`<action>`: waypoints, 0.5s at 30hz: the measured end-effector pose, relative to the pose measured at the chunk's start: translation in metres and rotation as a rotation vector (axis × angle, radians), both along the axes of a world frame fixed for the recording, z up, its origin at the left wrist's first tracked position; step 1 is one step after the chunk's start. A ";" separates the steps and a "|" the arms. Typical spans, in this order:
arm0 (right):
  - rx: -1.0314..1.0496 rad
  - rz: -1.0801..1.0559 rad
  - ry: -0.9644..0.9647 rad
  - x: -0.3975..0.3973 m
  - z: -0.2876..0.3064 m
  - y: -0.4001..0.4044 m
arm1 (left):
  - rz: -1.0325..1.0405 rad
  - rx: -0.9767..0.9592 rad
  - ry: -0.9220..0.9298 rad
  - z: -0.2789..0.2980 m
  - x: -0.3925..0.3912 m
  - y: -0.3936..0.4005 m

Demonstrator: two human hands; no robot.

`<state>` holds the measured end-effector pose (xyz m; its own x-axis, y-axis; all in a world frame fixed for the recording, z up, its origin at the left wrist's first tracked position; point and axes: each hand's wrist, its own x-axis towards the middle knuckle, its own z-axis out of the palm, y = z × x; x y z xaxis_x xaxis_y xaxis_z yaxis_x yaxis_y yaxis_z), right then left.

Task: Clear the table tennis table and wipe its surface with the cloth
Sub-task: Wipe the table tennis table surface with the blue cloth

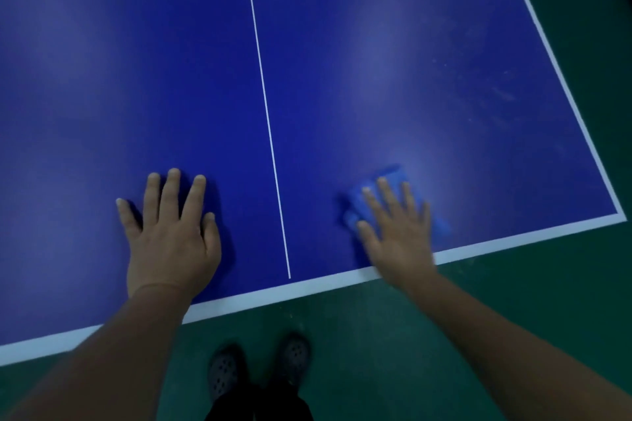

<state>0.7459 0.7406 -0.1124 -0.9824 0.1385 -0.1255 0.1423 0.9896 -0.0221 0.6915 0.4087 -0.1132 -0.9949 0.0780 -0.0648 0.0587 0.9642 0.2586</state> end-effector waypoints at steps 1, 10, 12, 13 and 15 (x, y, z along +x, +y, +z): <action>0.011 -0.117 -0.023 0.001 0.002 0.025 | -0.022 0.006 0.012 0.000 0.000 0.000; -0.025 -0.443 -0.056 -0.018 0.008 0.048 | -0.068 -0.084 0.024 0.001 -0.002 0.002; -0.042 -0.438 -0.051 -0.026 0.009 0.052 | -0.064 -0.118 0.021 -0.001 -0.002 0.001; -0.051 -0.423 -0.047 -0.030 0.008 0.053 | -0.053 -0.120 0.021 -0.001 -0.001 0.004; -0.062 -0.343 -0.042 -0.038 0.008 0.056 | -0.018 -0.104 0.024 0.006 0.001 0.025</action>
<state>0.7078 0.7965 -0.1048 -0.8738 0.4502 -0.1836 0.4682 0.8810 -0.0680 0.6926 0.4333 -0.1070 -0.9947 0.0904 -0.0494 0.0818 0.9845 0.1554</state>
